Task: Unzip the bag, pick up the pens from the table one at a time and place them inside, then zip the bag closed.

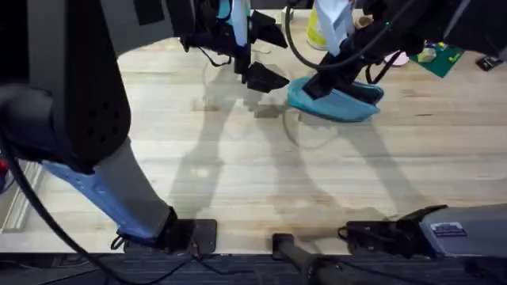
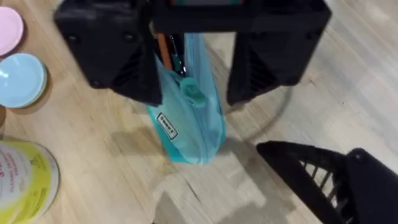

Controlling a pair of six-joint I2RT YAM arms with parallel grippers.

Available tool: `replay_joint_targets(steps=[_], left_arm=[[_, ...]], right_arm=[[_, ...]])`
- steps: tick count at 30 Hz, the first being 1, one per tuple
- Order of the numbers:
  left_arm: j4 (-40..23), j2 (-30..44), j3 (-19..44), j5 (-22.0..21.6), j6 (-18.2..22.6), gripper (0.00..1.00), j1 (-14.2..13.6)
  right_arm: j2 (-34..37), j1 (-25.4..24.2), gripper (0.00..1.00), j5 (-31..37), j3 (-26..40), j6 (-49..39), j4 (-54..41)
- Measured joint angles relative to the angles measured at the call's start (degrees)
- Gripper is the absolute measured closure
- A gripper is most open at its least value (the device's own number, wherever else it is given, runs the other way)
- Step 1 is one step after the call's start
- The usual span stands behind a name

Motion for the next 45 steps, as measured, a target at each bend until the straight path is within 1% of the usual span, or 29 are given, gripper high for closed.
replay_joint_targets(steps=[3, 6, 7, 8, 10, 11, 12, 26, 37, 41, 45], left_arm=[[0.0, 0.0, 0.0, 0.0, 0.0, 0.008, 0.0], [0.0, 0.0, 0.0, 0.0, 0.2, 0.008, 0.0], [0.0, 0.0, 0.0, 0.0, 0.2, 0.007, 0.0], [0.0, 0.0, 0.0, 0.0, 0.2, 0.007, 0.0], [0.0, 0.0, 0.0, 0.0, 0.2, 0.007, 0.0], [0.0, 0.0, 0.0, 0.0, 0.2, 0.007, 0.0], [0.0, 0.0, 0.0, 0.0, 0.2, 0.007, 0.0], [0.0, 0.0, 0.0, 0.0, 0.2, 0.008, 0.0], [-0.7, 0.1, 0.0, 0.4, 0.2, 0.007, 0.0], [-0.6, 2.1, 0.0, 1.5, 0.2, 0.007, -0.1], [-0.6, 5.2, 0.0, 1.8, 0.2, 0.008, -0.8]], right_arm=[[0.0, 0.0, 0.505, 0.0, 0.0, 0.0, 0.1], [0.0, 0.0, 0.558, 0.0, 0.0, 0.0, -0.3], [0.0, 0.0, 0.599, 0.0, 0.0, 0.0, -0.6], [0.0, 0.0, 0.662, 0.0, 0.0, 0.0, -0.7], [0.0, 0.0, 0.882, 0.0, 0.0, -0.4, -0.9], [0.0, 0.0, 0.944, 0.0, 0.0, -0.4, -0.9], [0.0, 0.0, 0.960, 0.0, 0.0, -0.4, -1.0], [-0.1, 0.0, 0.969, 0.1, 0.0, -0.4, -1.0], [-2.5, 0.0, 0.970, 0.1, 0.0, -0.4, -1.2], [-2.5, 0.0, 0.970, 0.0, 0.0, -0.4, -1.2], [-2.5, 0.0, 0.970, 0.0, 0.0, -0.4, -1.2]])
